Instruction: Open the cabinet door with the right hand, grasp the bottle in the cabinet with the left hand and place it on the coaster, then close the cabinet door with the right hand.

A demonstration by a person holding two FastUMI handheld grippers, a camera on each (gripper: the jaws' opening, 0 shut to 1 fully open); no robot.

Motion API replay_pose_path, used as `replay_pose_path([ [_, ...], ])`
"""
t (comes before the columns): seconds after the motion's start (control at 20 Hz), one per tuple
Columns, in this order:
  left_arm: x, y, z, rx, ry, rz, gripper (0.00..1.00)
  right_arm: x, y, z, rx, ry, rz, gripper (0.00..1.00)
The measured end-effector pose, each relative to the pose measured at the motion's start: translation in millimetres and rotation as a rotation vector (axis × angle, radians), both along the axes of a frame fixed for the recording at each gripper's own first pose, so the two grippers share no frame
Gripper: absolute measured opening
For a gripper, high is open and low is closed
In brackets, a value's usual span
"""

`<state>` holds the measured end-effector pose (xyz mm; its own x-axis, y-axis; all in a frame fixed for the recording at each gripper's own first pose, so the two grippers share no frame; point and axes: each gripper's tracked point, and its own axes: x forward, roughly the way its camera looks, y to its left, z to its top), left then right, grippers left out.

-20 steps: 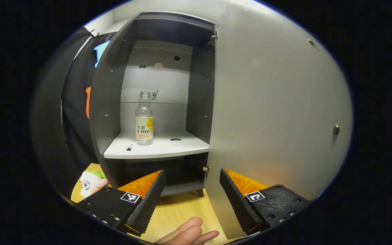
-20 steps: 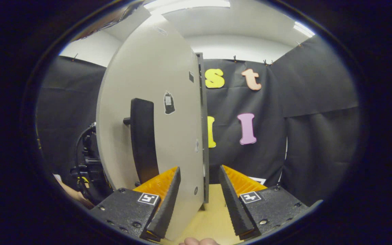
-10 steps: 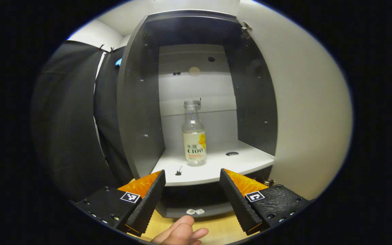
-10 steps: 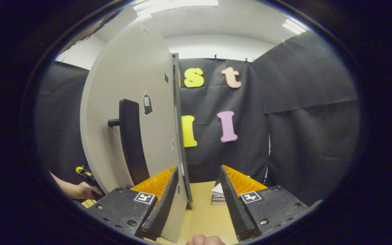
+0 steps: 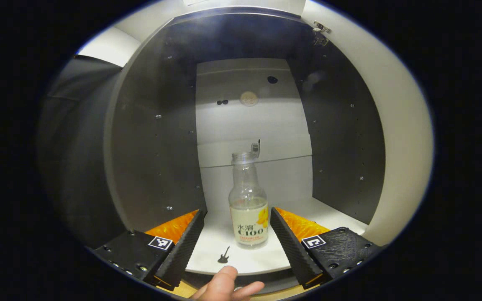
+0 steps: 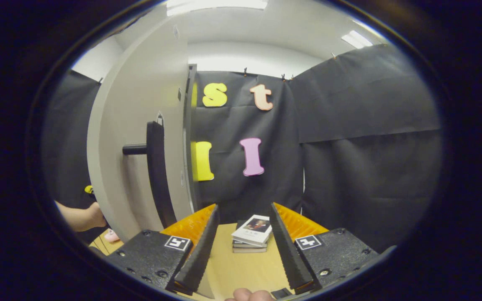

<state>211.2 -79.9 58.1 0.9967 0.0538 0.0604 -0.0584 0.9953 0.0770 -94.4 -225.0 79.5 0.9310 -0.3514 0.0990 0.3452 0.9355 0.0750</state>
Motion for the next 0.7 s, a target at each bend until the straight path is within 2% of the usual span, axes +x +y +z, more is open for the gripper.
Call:
replay_pose_path([
  [0.15, 30, 1, 15, -0.017, -0.017, 0.032, 0.96, -4, -10, -1, 0.011, 0.003, -0.027, 0.77],
  [0.2, 40, -2, 16, -0.029, -0.008, 0.024, 1.00, -1, -10, -1, 0.021, 0.005, -0.018, 0.77],
  [0.25, 49, -3, 17, -0.034, -0.004, 0.024, 0.96, -1, -9, -3, 0.023, 0.004, -0.014, 0.77],
  [0.5, 81, -4, 27, 0.008, -0.026, 0.051, 0.96, 1, -12, -4, -0.008, 0.009, -0.034, 0.77],
  [0.7, 94, -13, 16, -0.040, 0.024, 0.033, 0.96, 6, -17, -11, 0.006, 0.029, -0.036, 0.77],
])
